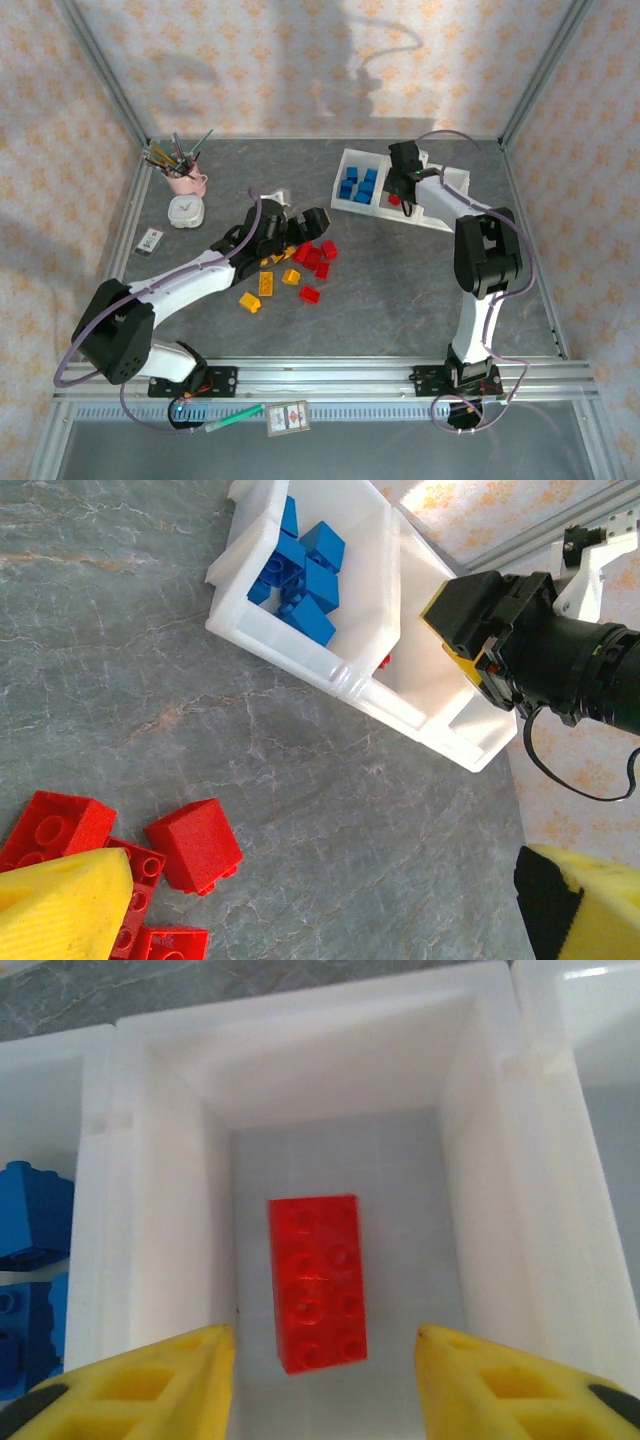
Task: Sort the legos into containers by color
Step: Place the lego in the container, then pick up the lego from the center of the table.
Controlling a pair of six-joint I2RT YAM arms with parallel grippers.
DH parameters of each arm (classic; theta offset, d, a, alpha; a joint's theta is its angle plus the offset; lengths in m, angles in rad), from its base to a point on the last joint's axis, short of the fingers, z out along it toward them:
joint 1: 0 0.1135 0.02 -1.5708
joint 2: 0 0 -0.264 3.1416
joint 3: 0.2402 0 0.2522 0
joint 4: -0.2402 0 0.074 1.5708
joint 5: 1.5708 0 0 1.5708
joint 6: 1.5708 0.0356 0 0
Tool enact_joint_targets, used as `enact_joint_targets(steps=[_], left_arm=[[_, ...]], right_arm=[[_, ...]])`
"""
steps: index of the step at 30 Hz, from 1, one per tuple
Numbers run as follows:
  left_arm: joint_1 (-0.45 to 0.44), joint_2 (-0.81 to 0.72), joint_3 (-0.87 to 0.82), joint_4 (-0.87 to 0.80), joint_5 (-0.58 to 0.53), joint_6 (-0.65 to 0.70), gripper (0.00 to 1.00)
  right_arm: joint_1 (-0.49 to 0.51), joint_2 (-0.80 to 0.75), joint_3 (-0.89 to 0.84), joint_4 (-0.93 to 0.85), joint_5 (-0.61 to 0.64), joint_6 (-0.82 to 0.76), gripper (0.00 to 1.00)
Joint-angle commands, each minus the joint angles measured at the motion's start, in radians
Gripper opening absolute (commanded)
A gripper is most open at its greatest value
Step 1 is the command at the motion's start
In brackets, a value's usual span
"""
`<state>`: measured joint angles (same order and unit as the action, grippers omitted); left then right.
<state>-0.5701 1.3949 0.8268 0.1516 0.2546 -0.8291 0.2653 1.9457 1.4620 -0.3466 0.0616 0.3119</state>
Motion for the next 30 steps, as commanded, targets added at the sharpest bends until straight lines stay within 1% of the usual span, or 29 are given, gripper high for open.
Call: enact_joint_targets(steps=[1,5,8,11,16,20,27,30], left_arm=[[-0.007,0.001,0.037,0.021,0.003,0.01,0.99],[-0.005,-0.013,0.046,0.001,-0.005,0.021,0.99],[0.0,-0.04,0.036,-0.022,-0.022,0.031,0.99],[0.011,-0.075,0.017,-0.045,-0.037,0.041,0.99],[0.041,-0.151,-0.041,-0.089,-0.06,0.045,0.99],[0.058,-0.216,-0.099,-0.107,-0.088,0.04,0.99],[0.07,-0.299,-0.193,-0.119,-0.129,0.008,0.99],[0.075,-0.341,-0.23,-0.123,-0.153,-0.01,0.99]], right_arm=[[0.0,-0.058,0.011,-0.027,0.033,-0.02,0.51],[0.011,-0.131,-0.052,-0.021,-0.013,-0.004,0.52],[0.039,-0.195,-0.114,-0.01,-0.051,0.011,0.53],[0.081,-0.248,-0.171,-0.012,-0.064,0.028,0.55],[0.179,-0.305,-0.263,-0.015,-0.079,0.054,0.61],[0.267,-0.322,-0.306,-0.029,-0.045,0.087,0.64],[0.437,-0.296,-0.343,-0.019,-0.049,0.156,0.69],[0.482,-0.268,-0.341,-0.01,-0.057,0.193,0.71]])
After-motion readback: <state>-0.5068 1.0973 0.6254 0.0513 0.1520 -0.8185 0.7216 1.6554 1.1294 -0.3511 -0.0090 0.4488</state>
